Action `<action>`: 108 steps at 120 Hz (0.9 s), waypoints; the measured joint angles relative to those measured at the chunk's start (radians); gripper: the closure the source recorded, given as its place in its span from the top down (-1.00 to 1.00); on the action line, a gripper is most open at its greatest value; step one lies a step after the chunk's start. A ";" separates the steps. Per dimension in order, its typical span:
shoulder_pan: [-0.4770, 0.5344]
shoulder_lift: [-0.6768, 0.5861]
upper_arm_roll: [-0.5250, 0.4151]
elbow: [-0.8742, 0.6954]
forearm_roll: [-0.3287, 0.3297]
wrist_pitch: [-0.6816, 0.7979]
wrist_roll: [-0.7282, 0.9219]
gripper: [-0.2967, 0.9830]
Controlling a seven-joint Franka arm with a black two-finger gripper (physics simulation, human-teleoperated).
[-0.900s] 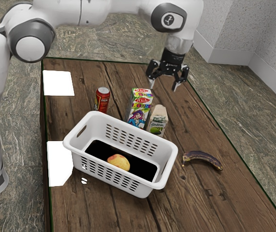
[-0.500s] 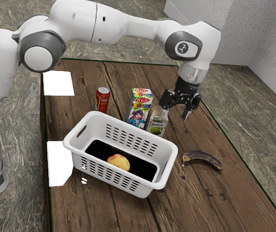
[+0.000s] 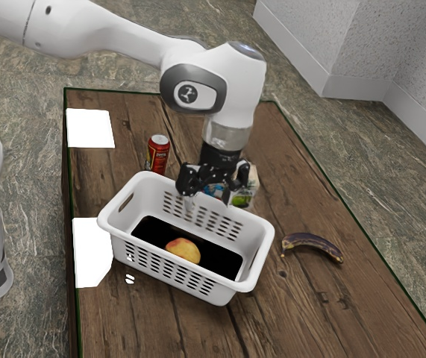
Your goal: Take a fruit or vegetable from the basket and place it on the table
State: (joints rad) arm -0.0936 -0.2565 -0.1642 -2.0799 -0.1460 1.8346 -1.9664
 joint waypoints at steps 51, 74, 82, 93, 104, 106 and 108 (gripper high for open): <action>0.072 0.035 -0.042 -0.036 -0.146 0.085 -0.071 0.54; 0.066 0.001 -0.062 -0.136 -0.188 0.135 -0.135 0.54; 0.068 0.002 -0.065 -0.145 -0.194 0.150 -0.152 0.54; 0.068 -0.002 -0.078 -0.181 -0.204 0.177 -0.172 0.54; 0.070 -0.014 -0.100 -0.223 -0.223 0.210 -0.190 0.54; 0.070 -0.017 -0.101 -0.229 -0.226 0.215 -0.193 0.54; 0.070 -0.020 -0.103 -0.236 -0.228 0.219 -0.196 0.54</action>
State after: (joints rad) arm -0.0238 -0.2763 -0.2668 -2.3158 -0.3740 2.0540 -2.1620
